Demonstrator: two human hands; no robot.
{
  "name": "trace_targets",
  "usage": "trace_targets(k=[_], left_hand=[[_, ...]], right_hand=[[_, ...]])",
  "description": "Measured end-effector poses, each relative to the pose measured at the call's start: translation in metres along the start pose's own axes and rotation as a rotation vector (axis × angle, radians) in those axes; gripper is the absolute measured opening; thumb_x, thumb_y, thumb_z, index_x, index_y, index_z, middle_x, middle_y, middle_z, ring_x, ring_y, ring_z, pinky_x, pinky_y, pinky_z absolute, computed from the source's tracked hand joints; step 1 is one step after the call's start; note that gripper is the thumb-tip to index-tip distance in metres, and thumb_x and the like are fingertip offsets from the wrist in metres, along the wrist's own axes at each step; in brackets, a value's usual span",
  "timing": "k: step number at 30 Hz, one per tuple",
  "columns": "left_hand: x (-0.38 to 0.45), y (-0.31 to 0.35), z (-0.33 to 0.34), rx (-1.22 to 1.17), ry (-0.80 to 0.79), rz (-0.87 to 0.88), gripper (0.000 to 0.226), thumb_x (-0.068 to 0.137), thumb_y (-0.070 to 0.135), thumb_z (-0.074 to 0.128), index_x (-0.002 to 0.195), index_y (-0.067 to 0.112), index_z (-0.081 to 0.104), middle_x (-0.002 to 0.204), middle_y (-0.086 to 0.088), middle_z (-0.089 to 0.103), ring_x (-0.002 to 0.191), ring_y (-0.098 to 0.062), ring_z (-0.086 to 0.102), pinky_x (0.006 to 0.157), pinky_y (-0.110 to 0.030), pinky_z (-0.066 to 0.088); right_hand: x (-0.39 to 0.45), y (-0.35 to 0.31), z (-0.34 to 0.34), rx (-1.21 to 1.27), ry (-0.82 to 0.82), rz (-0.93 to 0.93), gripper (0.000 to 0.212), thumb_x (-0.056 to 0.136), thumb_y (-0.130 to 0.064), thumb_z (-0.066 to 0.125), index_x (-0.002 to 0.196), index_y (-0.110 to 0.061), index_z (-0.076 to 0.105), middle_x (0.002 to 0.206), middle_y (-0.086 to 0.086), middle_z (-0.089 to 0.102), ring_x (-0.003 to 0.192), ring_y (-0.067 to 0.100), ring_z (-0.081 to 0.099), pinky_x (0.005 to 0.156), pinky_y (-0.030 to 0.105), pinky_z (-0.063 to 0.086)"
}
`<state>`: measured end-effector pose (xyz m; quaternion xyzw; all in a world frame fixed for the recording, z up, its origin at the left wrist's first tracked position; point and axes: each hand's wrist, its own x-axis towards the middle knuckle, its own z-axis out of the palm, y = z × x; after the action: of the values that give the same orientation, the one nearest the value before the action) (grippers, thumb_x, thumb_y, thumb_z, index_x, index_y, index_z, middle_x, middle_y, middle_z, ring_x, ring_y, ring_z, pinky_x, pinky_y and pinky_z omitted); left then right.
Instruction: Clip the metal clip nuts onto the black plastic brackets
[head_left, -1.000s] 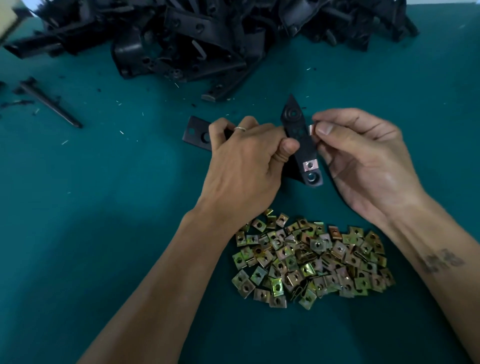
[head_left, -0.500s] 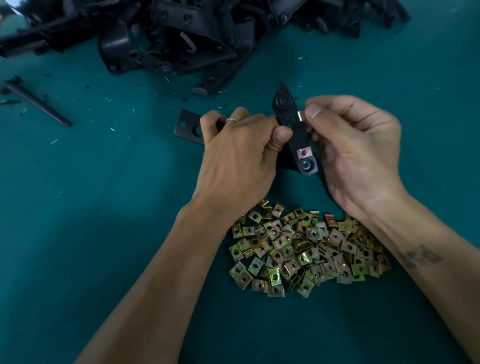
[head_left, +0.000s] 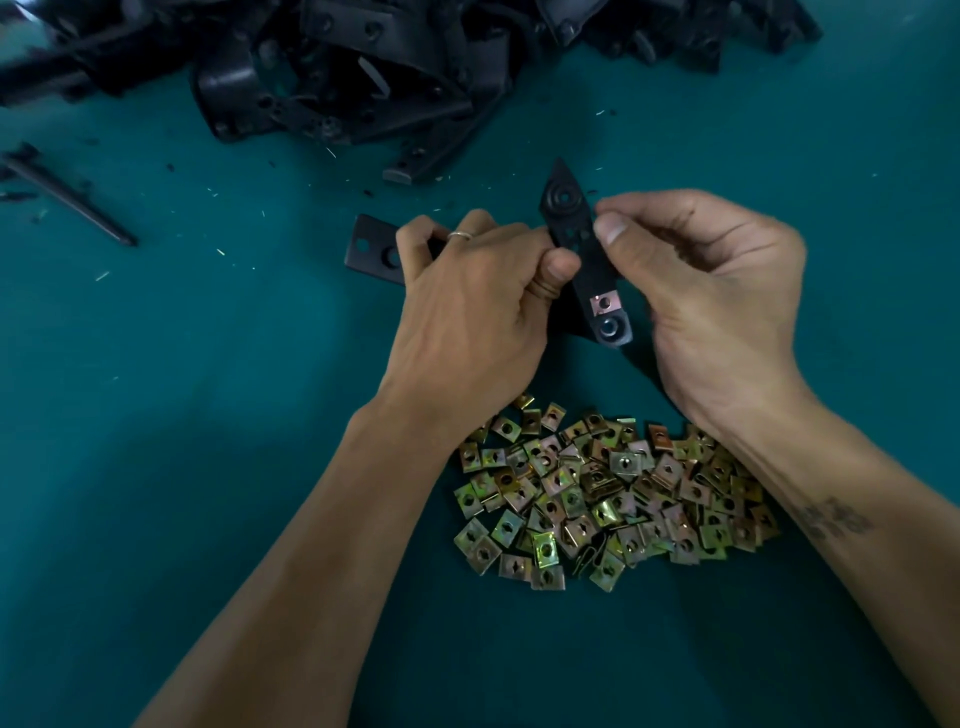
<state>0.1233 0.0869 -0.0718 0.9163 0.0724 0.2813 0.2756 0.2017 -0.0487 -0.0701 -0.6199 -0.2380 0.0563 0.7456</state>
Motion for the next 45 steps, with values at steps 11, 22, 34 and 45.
trace_targets(k=[11,22,34,45], left_hand=[[0.0,-0.002,0.001,0.049,-0.004,-0.031,0.039,0.108,0.037,0.03,0.071,0.028,0.034,0.062,0.014,0.035,0.077,-0.018,0.045,0.091,-0.039,0.021],[0.005,-0.007,-0.011,-0.073,0.332,-0.496,0.05,0.106,0.038,0.025,0.057,0.024,0.025,0.052,0.01,0.032,0.054,-0.009,0.036,0.086,-0.033,0.022],[0.003,-0.002,-0.014,-0.055,0.354,-0.577,0.05,0.105,0.036,0.024,0.057,0.023,0.025,0.051,0.008,0.033,0.054,-0.014,0.038,0.091,-0.032,0.023],[0.003,-0.004,-0.011,-0.014,0.289,-0.551,0.053,0.106,0.035,0.026,0.055,0.022,0.026,0.047,0.007,0.034,0.051,-0.016,0.04,0.091,-0.033,0.02]], right_hand=[[0.007,-0.007,-0.002,0.254,-0.051,0.304,0.023,0.098,0.013,0.046,0.097,0.002,0.067,0.084,0.013,0.061,0.071,0.016,0.06,0.06,0.021,0.051],[0.02,0.005,-0.024,-0.662,-0.121,-0.044,0.042,0.083,0.005,0.065,0.118,-0.017,0.073,0.111,-0.003,0.061,0.092,0.007,0.059,0.081,0.015,0.045],[0.022,0.005,-0.011,-0.841,-0.355,-0.21,0.018,0.091,-0.004,0.067,0.103,-0.014,0.075,0.088,-0.007,0.057,0.075,0.006,0.054,0.072,0.029,0.049],[0.051,0.01,-0.058,-1.155,-0.074,-0.06,0.01,0.096,-0.013,0.064,0.103,-0.01,0.071,0.101,0.007,0.06,0.094,0.024,0.055,0.081,0.023,0.035]])
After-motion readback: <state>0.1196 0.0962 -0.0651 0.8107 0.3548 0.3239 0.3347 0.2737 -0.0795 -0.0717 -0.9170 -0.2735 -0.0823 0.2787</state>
